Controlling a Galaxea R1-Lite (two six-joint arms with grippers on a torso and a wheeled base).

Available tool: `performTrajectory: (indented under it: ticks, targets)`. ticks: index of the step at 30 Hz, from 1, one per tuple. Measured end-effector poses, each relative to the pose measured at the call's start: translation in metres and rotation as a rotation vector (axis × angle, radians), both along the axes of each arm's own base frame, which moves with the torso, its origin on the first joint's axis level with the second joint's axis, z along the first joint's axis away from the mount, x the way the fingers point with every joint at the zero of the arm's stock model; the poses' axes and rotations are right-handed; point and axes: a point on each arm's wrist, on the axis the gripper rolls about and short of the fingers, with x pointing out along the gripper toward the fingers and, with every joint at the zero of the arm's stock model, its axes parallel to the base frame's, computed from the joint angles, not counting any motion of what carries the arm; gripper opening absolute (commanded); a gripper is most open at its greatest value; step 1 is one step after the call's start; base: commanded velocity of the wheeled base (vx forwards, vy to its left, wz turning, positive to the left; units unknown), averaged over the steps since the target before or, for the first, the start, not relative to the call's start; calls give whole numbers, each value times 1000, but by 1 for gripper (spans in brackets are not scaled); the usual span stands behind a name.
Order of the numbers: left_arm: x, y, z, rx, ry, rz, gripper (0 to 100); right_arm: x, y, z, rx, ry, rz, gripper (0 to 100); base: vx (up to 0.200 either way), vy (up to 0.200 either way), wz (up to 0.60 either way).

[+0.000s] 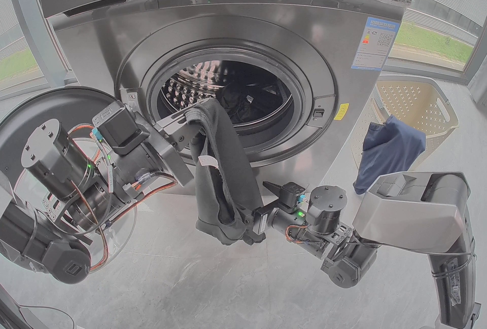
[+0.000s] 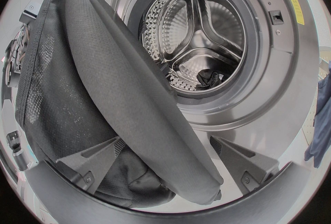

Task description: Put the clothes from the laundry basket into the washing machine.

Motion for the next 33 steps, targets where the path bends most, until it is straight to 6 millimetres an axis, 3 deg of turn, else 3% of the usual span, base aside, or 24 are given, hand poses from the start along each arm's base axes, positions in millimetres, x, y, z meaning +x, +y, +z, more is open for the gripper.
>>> performTrajectory:
  ticks: [5,14,25,30,33]
  targets:
    - [1,0,0,-1,-1,3,0,-14,-10,-4,-37,51,3,100,0,0,0]
    - [2,1,0,-2,1,10,0,-58,-34,1,-115,139,34,100,0,0,0]
    - [2,0,-1,1,4,11,0,-96,-13,11,-127,128,162,100,0,0,0]
    - [2,1,-1,0,4,12,0,-92,-8,14,-111,107,158,100,0,0,0]
    - [2,0,-1,0,4,10,0,-76,-8,16,-88,84,121,100,0,0,0]
